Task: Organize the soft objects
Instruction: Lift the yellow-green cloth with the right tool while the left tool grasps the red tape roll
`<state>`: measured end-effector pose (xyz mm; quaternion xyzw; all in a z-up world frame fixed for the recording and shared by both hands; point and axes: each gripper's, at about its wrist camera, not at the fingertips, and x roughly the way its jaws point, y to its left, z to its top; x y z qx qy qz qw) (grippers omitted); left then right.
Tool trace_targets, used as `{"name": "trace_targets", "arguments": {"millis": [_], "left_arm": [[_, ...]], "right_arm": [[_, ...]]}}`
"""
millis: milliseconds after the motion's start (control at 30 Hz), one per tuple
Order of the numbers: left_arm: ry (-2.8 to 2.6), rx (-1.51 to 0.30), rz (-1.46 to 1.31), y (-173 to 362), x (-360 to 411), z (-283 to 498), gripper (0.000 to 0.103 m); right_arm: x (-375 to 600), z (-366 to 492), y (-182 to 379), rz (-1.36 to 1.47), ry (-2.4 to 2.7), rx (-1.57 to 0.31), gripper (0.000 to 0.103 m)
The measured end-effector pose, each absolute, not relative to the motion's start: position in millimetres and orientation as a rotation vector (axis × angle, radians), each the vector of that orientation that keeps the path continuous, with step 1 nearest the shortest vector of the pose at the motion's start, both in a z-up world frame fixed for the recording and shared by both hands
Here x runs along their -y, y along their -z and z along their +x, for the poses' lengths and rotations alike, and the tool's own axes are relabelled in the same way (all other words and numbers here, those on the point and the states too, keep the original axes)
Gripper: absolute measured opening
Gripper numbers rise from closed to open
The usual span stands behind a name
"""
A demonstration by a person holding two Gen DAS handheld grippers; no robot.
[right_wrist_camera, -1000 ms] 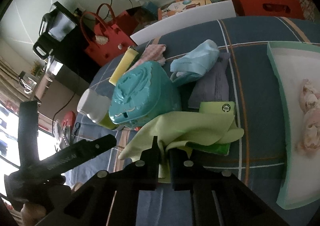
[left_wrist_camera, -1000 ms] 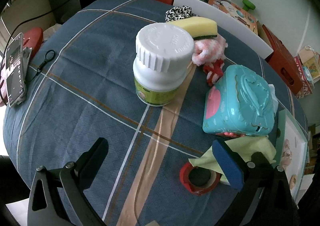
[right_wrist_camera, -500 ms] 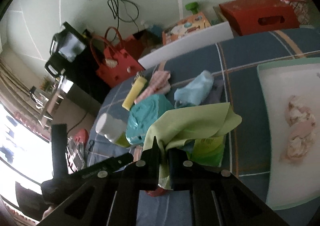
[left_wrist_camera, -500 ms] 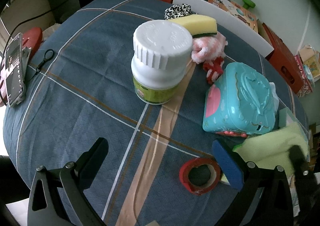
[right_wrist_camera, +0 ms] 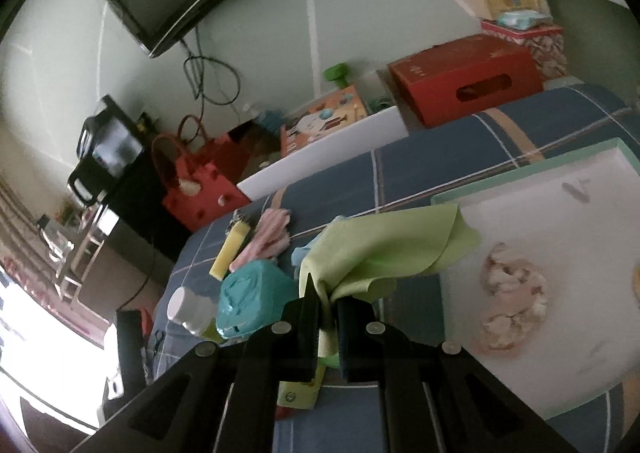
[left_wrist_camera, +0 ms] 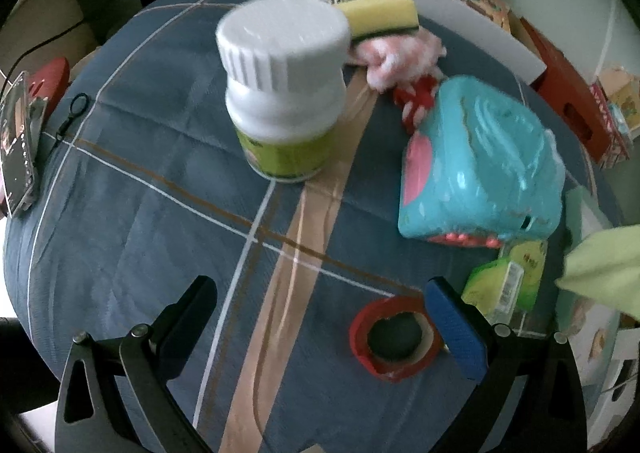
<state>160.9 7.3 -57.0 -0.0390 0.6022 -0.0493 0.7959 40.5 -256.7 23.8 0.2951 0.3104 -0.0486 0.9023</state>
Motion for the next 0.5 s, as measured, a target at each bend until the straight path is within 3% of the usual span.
{"name": "trace_targets", "arguments": {"millis": [500], "left_arm": [[0.186, -1.363, -0.027, 80.8, 36.1, 153.9, 0.103]], "right_arm": [[276.6, 30.1, -24.4, 0.674, 0.139, -0.630, 0.008]]}}
